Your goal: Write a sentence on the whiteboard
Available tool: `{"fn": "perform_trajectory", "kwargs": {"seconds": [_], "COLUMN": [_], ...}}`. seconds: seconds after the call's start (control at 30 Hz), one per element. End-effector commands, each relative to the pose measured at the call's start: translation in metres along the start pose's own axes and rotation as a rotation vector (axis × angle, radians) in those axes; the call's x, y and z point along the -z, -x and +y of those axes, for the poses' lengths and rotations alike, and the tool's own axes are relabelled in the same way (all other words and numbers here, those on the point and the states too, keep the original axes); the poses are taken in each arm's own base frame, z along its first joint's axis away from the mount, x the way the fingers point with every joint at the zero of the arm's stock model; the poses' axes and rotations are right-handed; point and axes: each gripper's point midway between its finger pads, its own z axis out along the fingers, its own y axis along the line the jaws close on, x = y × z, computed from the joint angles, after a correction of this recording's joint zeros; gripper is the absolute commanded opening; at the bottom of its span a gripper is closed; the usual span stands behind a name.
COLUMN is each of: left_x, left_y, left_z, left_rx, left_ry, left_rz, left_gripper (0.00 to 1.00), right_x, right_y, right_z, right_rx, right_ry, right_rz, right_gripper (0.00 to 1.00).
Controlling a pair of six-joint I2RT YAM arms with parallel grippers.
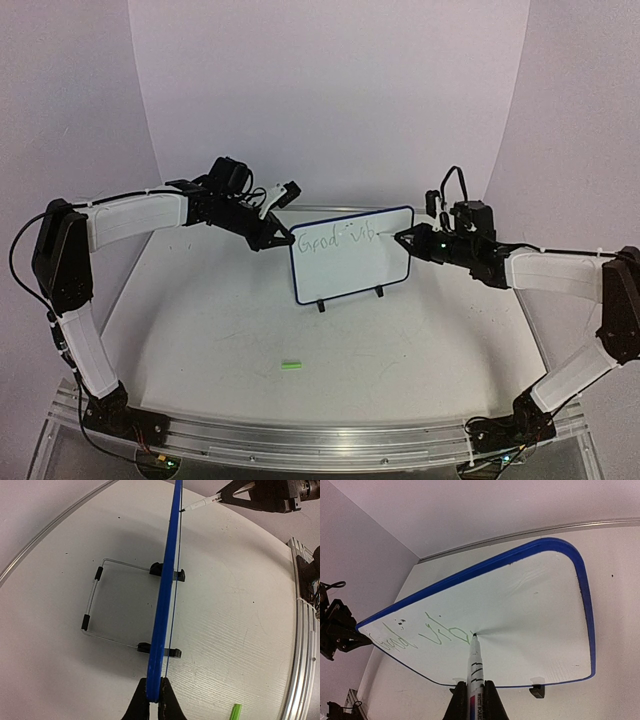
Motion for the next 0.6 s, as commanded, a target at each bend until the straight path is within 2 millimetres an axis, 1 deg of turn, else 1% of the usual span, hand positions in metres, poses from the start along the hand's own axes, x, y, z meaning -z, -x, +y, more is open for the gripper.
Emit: {"fn": "perform_trajectory", "kwargs": {"seconds": [0.0, 0.17, 0.33, 0.57], "left_x": [0.004, 0.005, 0.005, 0.006], "left_y": [-0.013, -0.012, -0.012, -0.011], "left_z": [0.015, 0.014, 0.014, 0.014], "left_rx": [-0.028, -0.029, -0.03, -0.031], "left_ry": [0.088, 0.087, 0.087, 0.087], "left_rz": [0.053, 0.051, 0.05, 0.05], "left_gripper": [0.0, 0.0, 0.0, 0.0], "right_x": [0.008, 0.013, 0.014, 0.004], "right_y": [0.028, 0.035, 0.038, 0.028], "right_z": [0.007, 0.009, 0.016, 0.018], "right_rx": [0.006, 0.008, 0.012, 0.009], "right_ry": [-0.011, -0.01, 0.017, 0.048], "right_rz": [-0.103, -0.128, -0.131, -0.084], "right_gripper": [0.0, 0.0, 0.0, 0.0]}}
